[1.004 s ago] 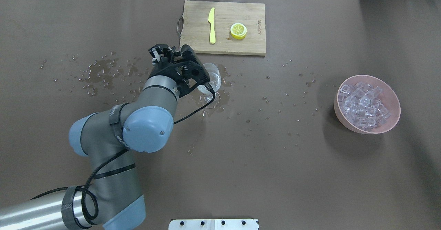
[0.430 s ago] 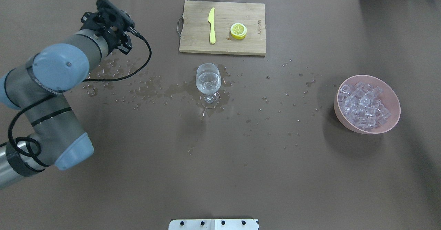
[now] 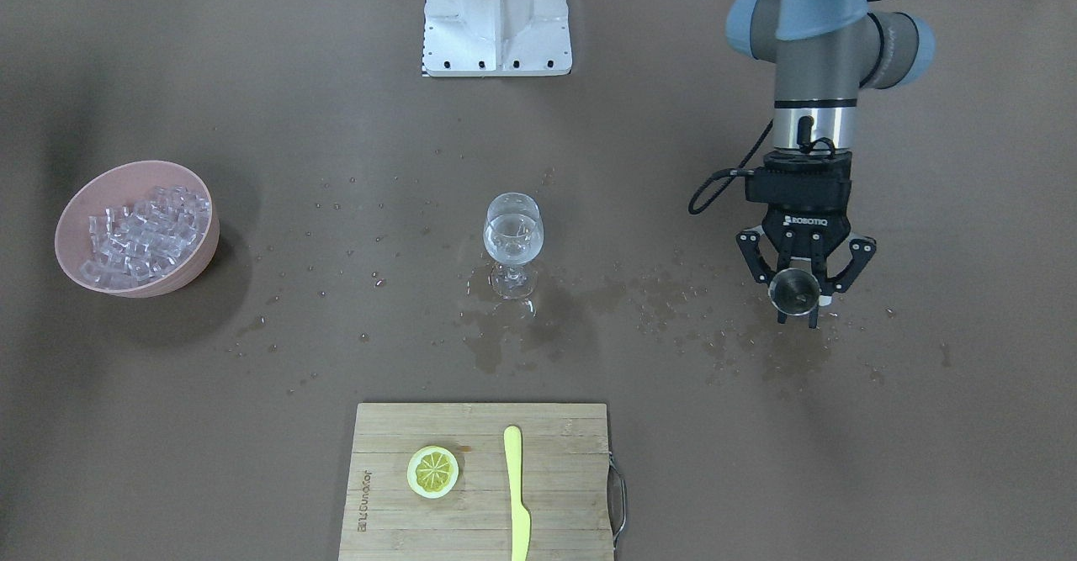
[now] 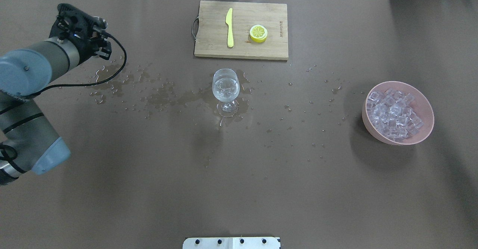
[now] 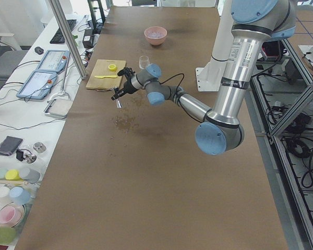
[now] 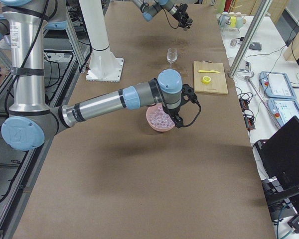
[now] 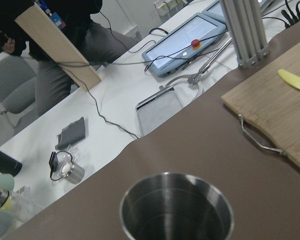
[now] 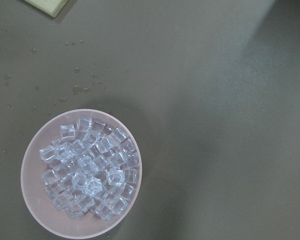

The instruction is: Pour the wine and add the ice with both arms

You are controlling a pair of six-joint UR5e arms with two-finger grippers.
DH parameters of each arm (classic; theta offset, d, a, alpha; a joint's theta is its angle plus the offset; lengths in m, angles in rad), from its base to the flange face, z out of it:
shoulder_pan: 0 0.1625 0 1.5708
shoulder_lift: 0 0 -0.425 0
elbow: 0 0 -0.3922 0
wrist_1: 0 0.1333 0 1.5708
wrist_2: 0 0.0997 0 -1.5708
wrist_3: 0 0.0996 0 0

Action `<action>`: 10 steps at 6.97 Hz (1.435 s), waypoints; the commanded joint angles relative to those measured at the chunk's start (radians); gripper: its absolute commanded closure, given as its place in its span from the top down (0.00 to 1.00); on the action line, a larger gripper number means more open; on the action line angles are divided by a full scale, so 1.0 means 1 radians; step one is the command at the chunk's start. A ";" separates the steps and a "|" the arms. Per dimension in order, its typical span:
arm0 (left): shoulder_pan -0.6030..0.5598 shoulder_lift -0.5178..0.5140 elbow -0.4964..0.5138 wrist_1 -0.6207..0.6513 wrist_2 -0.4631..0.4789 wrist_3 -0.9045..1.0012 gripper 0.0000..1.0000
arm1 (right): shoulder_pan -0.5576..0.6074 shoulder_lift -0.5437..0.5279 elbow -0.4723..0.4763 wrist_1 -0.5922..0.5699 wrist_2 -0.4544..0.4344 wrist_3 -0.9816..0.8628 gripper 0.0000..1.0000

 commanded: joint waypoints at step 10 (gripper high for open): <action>-0.127 0.070 0.403 -0.644 -0.148 -0.199 0.00 | 0.000 -0.018 0.027 0.001 0.002 0.074 1.00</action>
